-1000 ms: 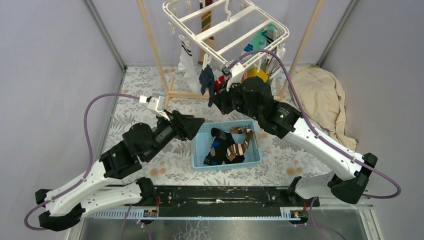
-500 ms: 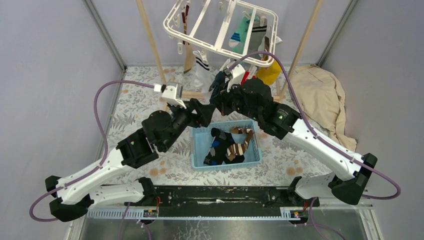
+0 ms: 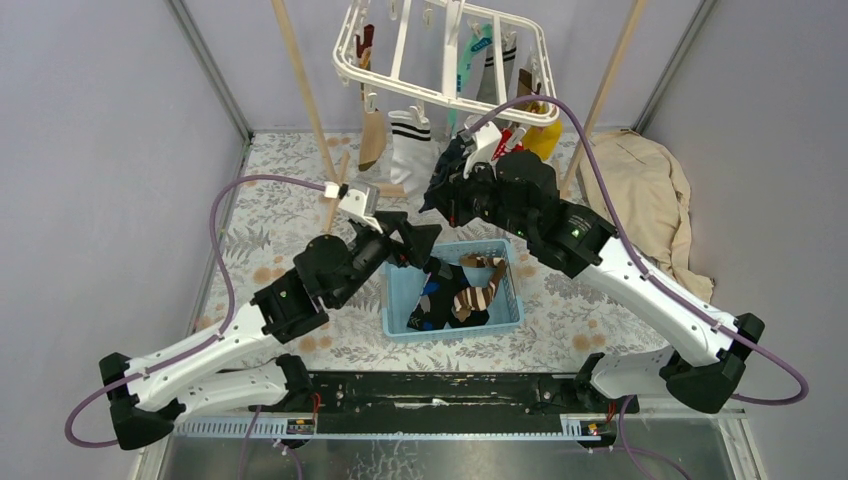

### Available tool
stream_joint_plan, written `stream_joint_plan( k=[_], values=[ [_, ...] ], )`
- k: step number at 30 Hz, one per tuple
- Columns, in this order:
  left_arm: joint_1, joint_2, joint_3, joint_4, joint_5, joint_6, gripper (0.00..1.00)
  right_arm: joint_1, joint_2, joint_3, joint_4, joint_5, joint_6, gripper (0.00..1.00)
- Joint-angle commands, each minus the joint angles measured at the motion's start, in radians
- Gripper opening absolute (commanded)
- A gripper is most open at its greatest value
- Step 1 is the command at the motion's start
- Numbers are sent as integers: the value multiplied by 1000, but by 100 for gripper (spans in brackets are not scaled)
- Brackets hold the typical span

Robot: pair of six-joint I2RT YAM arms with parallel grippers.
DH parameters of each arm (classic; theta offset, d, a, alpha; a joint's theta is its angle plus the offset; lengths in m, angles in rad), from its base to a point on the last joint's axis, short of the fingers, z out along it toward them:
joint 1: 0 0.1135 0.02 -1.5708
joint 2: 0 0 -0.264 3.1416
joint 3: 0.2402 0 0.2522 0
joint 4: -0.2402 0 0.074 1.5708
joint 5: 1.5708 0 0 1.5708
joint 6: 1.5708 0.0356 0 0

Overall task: Remove the socks clipped to the hanger
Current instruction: Remove the sock from the hanger.

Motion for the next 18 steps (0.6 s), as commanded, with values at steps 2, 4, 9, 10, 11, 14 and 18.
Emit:
stream_joint_plan(
  k=[2, 4, 9, 10, 11, 14, 18],
  values=[
    [7, -6, -70, 151, 41, 66, 84, -7, -36, 65, 11, -56, 20, 0],
    [7, 6, -79, 169, 37, 77, 84, -8, -39, 65, 8, -60, 22, 0],
    [7, 26, -112, 267, 27, 116, 84, -8, -44, 66, -2, -71, 21, 0],
    [7, 29, -118, 285, 29, 123, 84, -8, -45, 65, -3, -73, 22, 0],
    [7, 36, -119, 299, 28, 129, 84, -8, -47, 62, -3, -74, 22, 0],
    [7, 62, -119, 337, 9, 154, 83, -8, -53, 55, -4, -76, 24, 0],
    [7, 90, -124, 394, -17, 181, 72, -8, -61, 44, -6, -75, 24, 0]
  ],
)
